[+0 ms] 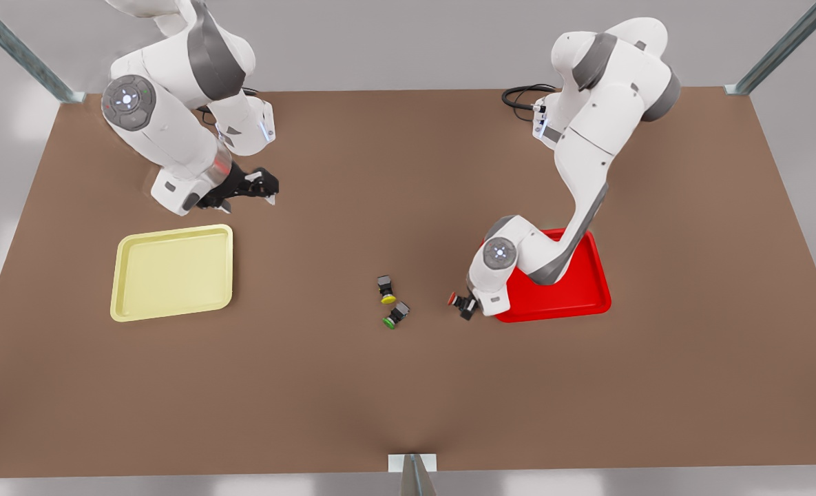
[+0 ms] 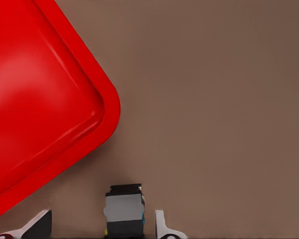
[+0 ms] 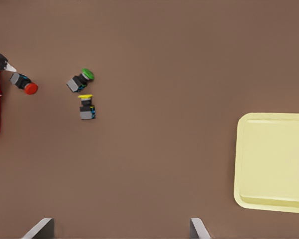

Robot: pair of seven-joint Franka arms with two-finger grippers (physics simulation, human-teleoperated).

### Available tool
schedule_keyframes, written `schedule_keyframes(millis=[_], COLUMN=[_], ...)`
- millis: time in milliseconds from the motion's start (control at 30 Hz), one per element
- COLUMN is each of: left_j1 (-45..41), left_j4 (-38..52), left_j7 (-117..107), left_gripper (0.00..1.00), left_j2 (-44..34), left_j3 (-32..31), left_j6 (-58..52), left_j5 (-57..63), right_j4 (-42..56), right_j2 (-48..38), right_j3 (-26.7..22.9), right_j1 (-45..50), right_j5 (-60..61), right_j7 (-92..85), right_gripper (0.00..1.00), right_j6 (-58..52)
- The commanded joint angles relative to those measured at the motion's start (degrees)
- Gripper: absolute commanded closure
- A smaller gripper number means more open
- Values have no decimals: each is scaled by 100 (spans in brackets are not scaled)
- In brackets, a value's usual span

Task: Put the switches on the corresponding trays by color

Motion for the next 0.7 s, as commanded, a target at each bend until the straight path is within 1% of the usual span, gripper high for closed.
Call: schedule_keyframes(millis=[0,33,67,100,133,167,200,233,267,300,333,367,400,433,533,567,600,667], left_j1=[-20,-38,-47,-47,-108,-108,-108,-117,-152,-152,-152,-143,-143,-143,-143,-143,-143,-143], left_j4=[4,13,22,65,162,206,250,268,268,259,268,268,268,268,356,356,373,373], left_j7=[-89,-195,-221,-274,-362,-353,-353,-353,-344,-309,-292,-283,-274,-274,-283,-300,-300,-300], left_gripper=[0,0,2,2,2,2,2,2,3,10,20,27,27,31,32,35,35,43], left_j2=[30,74,101,197,241,250,311,321,338,400,408,435,444,452,523,523,531,540], left_j3=[0,0,0,0,0,0,0,0,0,0,0,0,0,0,26,26,26,26], left_j6=[0,18,53,141,141,141,141,141,141,141,141,141,141,150,159,159,159,159], left_j5=[-69,-69,-34,54,54,89,160,186,265,274,335,353,353,353,502,502,502,502], right_j4=[64,73,65,56,38,38,73,152,293,468,565,680,706,706,706,680,680,680], right_j2=[195,467,880,1319,1732,2066,2357,2673,2919,3104,3210,3350,3438,3465,3746,3816,3931,4089], right_j3=[245,561,1158,1406,1406,1406,1389,1388,1371,1222,1204,1072,1028,958,958,958,958,958], right_j1=[-124,-115,-115,200,499,605,868,878,852,816,816,816,816,834,860,869,878,887], right_j5=[-21,-109,-723,-1172,-1339,-1437,-1646,-1946,-1955,-1911,-1929,-1946,-1955,-1955,-2210,-2219,-2219,-2263], right_j7=[385,885,1571,2231,2495,2496,2496,2426,2207,1767,1766,1766,1670,1617,1599,1599,1608,1608], right_gripper=[0,0,0,0,0,0,0,0,0,0,0,0,0,0,0,0,0,0], right_j6=[243,682,1043,1473,1904,2221,2354,2432,2608,2617,2617,2617,2626,2626,2626,2722,2819,2951])
